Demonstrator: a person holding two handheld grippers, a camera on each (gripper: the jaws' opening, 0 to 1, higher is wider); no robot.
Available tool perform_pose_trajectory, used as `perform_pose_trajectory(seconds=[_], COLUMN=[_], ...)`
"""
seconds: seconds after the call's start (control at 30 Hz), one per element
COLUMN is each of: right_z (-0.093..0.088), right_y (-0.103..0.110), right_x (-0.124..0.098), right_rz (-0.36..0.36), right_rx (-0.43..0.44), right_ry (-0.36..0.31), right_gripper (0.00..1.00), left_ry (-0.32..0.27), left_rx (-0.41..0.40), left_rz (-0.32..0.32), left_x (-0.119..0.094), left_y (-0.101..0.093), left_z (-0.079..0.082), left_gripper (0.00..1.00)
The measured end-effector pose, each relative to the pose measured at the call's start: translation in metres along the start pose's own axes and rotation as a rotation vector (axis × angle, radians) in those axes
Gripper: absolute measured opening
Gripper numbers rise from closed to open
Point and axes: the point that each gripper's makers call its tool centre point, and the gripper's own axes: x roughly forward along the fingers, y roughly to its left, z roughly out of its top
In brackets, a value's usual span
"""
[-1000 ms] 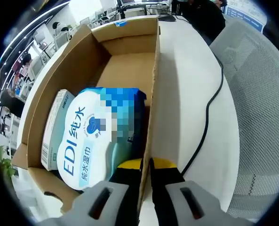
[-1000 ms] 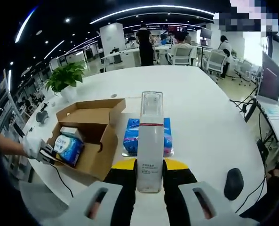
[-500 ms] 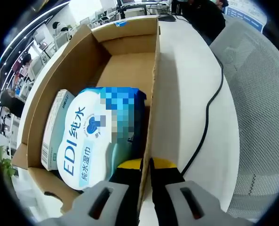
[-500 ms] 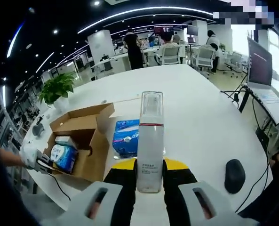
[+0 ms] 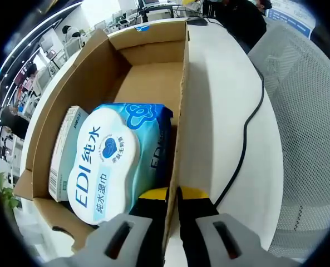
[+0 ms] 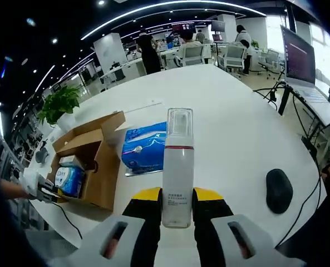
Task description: Operate the shoe box by opening the lid, removing the specified soft item, and placing it in the target area until the item is outside and the box remains undamaged.
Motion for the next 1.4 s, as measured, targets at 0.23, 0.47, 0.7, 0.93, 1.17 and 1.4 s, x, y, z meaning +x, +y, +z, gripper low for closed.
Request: perform_pose_trajectory(seconds=[0.23, 0.47, 0.7, 0.93, 1.17, 1.4], right_z=[-0.021, -0.032, -0.034, -0.039, -0.047, -0.068], right_y=[-0.004, -0.009, -0.013, -0.012, -0.024, -0.025], right_x=[0.006, 0.012, 0.019, 0.028, 0.037, 0.041], right_rz=[-0.011, -0.016, -0.017, -0.025, -0.071, -0.111], right_rx=[0.008, -0.006, -0.018, -0.047, -0.031, -0.040], right_ry=[0.047, 0.085, 0.105, 0.128, 0.163, 0.184], right_gripper=[0.18, 0.18, 0.18, 0.18, 0.18, 0.18], left_ry=[0.001, 0.002, 0.003, 0.003, 0.003, 0.002], left_rx=[-0.001, -0.004, -0.007, -0.007, -0.006, -0.007], left_rz=[0.002, 0.002, 0.000, 0.000, -0.001, 0.000], left_x=[0.000, 0.000, 0.001, 0.000, 0.000, 0.000], left_y=[0.000, 0.000, 0.000, 0.000, 0.000, -0.001], left_z=[0.000, 0.000, 0.000, 0.000, 0.000, 0.000], left_gripper=[0.04, 0.04, 0.04, 0.04, 0.04, 0.04])
